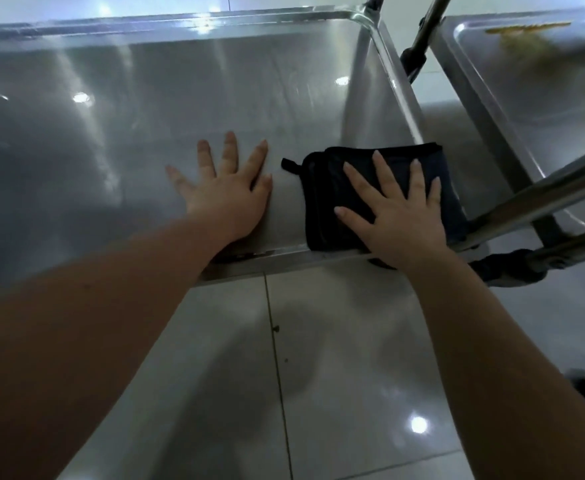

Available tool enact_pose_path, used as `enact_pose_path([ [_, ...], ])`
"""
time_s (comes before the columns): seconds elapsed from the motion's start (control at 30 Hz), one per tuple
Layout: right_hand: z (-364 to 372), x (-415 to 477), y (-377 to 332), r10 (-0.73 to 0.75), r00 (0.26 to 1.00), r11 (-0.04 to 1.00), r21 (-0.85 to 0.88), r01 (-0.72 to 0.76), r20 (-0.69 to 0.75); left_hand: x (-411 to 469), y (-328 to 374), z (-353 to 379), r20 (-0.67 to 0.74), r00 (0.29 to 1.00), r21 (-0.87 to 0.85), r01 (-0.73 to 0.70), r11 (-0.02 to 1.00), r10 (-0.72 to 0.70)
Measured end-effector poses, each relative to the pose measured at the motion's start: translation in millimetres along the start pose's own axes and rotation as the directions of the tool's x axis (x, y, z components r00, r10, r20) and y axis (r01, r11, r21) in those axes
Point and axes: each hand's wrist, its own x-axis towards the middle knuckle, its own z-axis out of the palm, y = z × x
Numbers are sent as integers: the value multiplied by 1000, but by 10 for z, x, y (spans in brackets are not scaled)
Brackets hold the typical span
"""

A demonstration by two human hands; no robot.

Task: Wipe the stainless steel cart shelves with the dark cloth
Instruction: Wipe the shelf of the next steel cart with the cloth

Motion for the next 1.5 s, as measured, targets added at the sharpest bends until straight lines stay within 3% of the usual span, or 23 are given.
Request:
enact_pose_path([
  [0.07,-8,24,4,-1,1000,1000,-13,2,21,-20,-197,-101,21,998,-31,-56,998,56],
  [0.17,-43,2,-2,-6,999,1000,-7,6,43,-162,-773,-127,-61,991,66,-119,991,123],
  [0.33,-129,-2,-122,57,992,997,43,-62,110,-279,-1207,-35,-83,996,111,-27,993,36],
  [0.43,-120,5,-698,36,987,999,35,-42,156,-280,-1173,-15,-93,995,90,-35,995,43],
  [0.6,-12,-168,-1739,-108,990,994,30,105,96,-284,-1347,-63,-147,986,-72,-90,993,79],
  [0.67,-20,-171,-1724,-93,991,995,31,90,96,-306,-1555,-96,-200,979,-74,-57,996,42],
  [0.77,-3,-149,-1665,-79,992,997,24,77,96,-397,-1956,-73,-145,989,-8,38,999,-39],
  [0.93,-52,-79,-1506,-80,989,997,33,76,121,-431,-2066,-13,-138,990,-15,16,1000,-18],
  [1.0,-86,-20,-1282,-23,992,998,65,15,121,-428,-2084,-6,-146,989,-18,18,1000,-20],
  [1.13,-154,145,-743,243,963,961,110,-255,113,-434,-2107,11,-142,990,-14,23,1000,-24],
  [1.27,-236,462,-843,399,912,902,141,-409,95,-433,-2039,34,-139,990,10,30,999,-29],
  [1.37,-298,846,-1379,311,950,939,139,-313,39,-432,-2042,52,-148,989,4,19,1000,-18],
  [1.5,-266,1033,-2305,-21,1000,998,65,21,14,-423,-2061,52,-161,987,-7,16,1000,-16],
])
